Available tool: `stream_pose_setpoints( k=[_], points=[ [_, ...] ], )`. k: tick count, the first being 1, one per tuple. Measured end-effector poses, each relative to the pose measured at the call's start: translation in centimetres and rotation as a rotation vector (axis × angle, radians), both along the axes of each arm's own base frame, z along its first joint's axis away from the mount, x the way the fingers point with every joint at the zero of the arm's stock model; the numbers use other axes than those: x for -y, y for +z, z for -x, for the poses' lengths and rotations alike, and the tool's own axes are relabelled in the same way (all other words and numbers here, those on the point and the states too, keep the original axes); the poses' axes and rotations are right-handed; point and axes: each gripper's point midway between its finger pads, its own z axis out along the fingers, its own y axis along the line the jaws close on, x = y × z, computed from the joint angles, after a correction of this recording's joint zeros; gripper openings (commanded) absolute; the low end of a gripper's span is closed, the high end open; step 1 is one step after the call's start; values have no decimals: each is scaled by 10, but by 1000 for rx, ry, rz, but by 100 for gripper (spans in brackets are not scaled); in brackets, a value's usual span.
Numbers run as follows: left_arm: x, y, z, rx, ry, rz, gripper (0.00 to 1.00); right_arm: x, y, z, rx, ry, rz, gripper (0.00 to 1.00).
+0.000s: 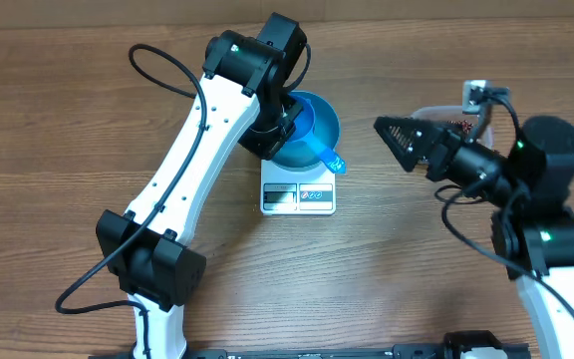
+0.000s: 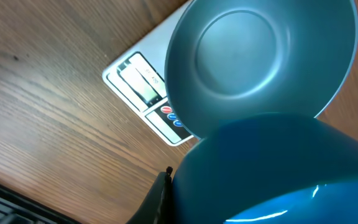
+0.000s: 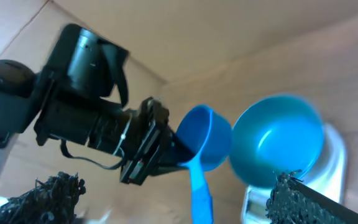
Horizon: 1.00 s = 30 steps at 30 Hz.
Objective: Scoop item into bowl and weigh 150g on scale
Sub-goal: 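Move the right gripper to the scoop handle above the bowl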
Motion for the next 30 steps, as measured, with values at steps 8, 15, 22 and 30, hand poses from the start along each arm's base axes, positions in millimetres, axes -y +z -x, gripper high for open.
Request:
stream_pose_setpoints(
  k=[8,15,22,30],
  points=[
    [-7,4,-14,-26,119,112,4,-7,-46,-23,-312,-13,-134,98],
    [-12,6,-23,-20,166,155,4,-14,-60,-26,-430,-29,-184,93],
    [1,8,-24,-3,140,172,4,-34,-57,-23,-449,-15,-197,89],
    [17,10,-23,22,103,186,4,-55,-55,-15,-429,38,-177,80]
  ],
)
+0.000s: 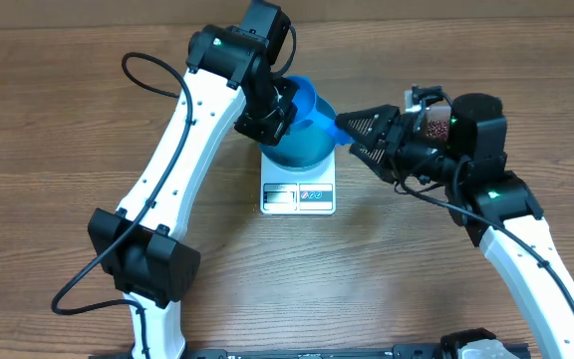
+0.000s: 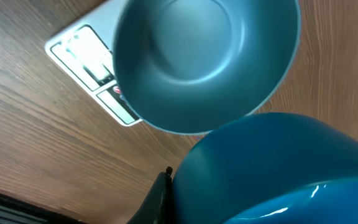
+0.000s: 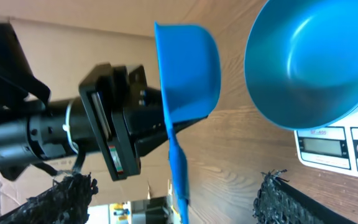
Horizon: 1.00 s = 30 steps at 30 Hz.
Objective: Scoop item into bowl and weigh 150g on scale
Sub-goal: 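Move the right gripper to the scoop handle above the bowl, then grasp the scoop with the right gripper and release the left gripper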
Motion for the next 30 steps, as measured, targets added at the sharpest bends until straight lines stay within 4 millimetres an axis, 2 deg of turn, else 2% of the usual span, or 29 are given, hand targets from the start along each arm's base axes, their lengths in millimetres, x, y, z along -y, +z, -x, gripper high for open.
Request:
stream_pose_setpoints(
  k=[4,18,27,30],
  points=[
    [7,1,2,8,-17,4,4,-9,0,5,11,32,8,65],
    [9,-1,8,-12,-19,-3,4,-7,-3,0,25,-3,37,64],
    [22,-1,16,-49,56,10,4,5,-7,-15,-10,-129,51,55],
    [27,-1,19,-59,75,14,4,7,-7,-18,-13,-151,49,49]
  ],
)
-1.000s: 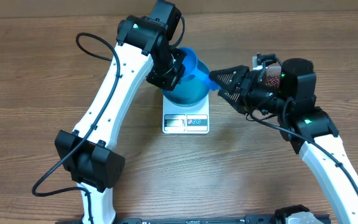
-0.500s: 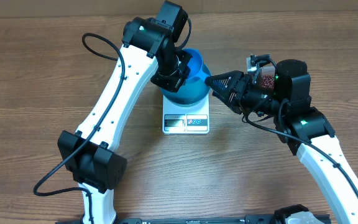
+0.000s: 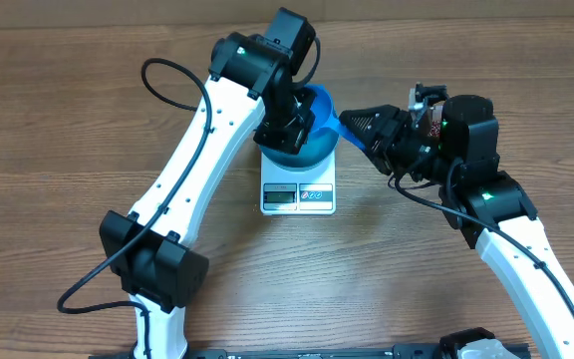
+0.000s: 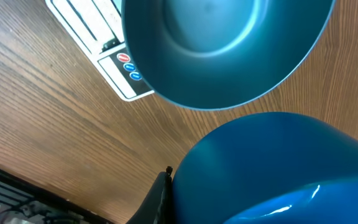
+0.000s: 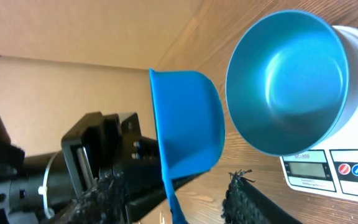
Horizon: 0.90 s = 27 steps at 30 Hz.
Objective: Scoop item into bowl and weigh 150g on scale
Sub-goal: 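Grasp the scoop with the right gripper and release the left gripper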
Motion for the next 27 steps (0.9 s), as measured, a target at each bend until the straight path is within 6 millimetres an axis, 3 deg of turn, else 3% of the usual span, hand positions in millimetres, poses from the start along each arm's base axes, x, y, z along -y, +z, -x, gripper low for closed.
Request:
stream_pose_setpoints(
  k=[5,27],
  points=[
    [3,0,2,-6,14,-1,4,2,-1,-2,-8,-18,0,29],
    [8,0,6,-21,49,1,4,-9,-3,1,-1,-23,26,29]
  ],
)
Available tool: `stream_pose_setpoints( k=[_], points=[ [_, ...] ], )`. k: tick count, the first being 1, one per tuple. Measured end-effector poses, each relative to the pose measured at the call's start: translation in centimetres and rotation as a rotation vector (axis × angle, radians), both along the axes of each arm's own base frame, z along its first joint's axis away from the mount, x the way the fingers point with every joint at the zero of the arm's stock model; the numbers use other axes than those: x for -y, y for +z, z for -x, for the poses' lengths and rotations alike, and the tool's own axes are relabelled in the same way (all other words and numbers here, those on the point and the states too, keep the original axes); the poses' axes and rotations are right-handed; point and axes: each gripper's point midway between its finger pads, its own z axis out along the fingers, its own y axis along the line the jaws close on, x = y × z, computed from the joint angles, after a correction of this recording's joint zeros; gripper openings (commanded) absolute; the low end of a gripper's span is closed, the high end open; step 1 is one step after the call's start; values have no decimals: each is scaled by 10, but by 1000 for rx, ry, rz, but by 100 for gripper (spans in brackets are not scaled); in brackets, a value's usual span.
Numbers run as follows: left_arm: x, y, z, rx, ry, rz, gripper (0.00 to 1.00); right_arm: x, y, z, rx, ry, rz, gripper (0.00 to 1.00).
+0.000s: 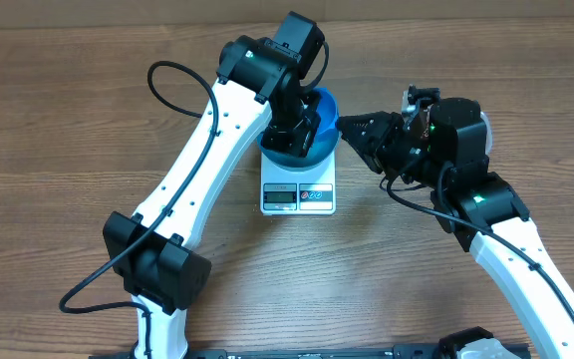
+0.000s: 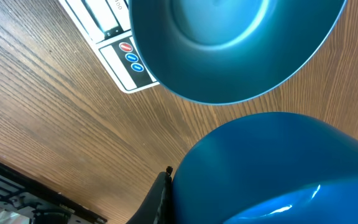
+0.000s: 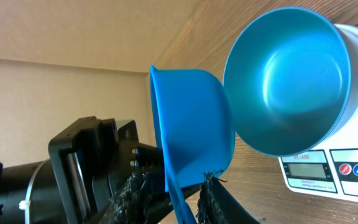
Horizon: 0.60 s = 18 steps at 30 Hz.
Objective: Scoop item into bowl and weigh 150g on scale
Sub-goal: 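Grasp the scoop with the right gripper and release the left gripper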
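Note:
A blue metal bowl (image 1: 302, 135) stands on the white scale (image 1: 299, 196) at mid-table. It shows empty in the right wrist view (image 3: 284, 81) and from above in the left wrist view (image 2: 235, 43). My left gripper (image 1: 297, 110) is shut on the cup of the blue plastic scoop (image 3: 191, 137), held beside the bowl's rim. That cup fills the lower left wrist view (image 2: 278, 168) against one finger (image 2: 160, 199). My right gripper (image 3: 173, 199) straddles the scoop's thin handle with narrow gaps on both sides, still open.
The scale's display and buttons (image 2: 126, 53) face the near edge. A pale container's edge (image 1: 414, 97) peeks out behind the right wrist. The left arm's black cable (image 1: 167, 85) loops over the wooden table (image 1: 68, 199). Cardboard walls (image 3: 73, 31) stand behind.
The right gripper's fingers have narrowed round the scoop handle, from a wide gap to a slim one. The left gripper holds the scoop in nearly the same spot by the bowl.
First the left gripper held the scoop over the bowl while the right gripper stood open off to the right. Then the right gripper was close to the scoop, its handle between wide fingers. After that it sat nearer, and now the fingers nearly touch the handle.

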Motion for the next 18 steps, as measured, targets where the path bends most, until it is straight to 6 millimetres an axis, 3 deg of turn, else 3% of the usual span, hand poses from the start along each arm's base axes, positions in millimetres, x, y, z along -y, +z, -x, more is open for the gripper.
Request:
stream_pose_setpoints(
  k=[15,18],
  points=[
    [-2,-1,0,-24,74,-3,4,8,-2,-7,-25,-77,-2,25],
    [-3,-1,0,-27,98,-7,4,9,-3,-9,-29,-91,-2,19]
  ],
)
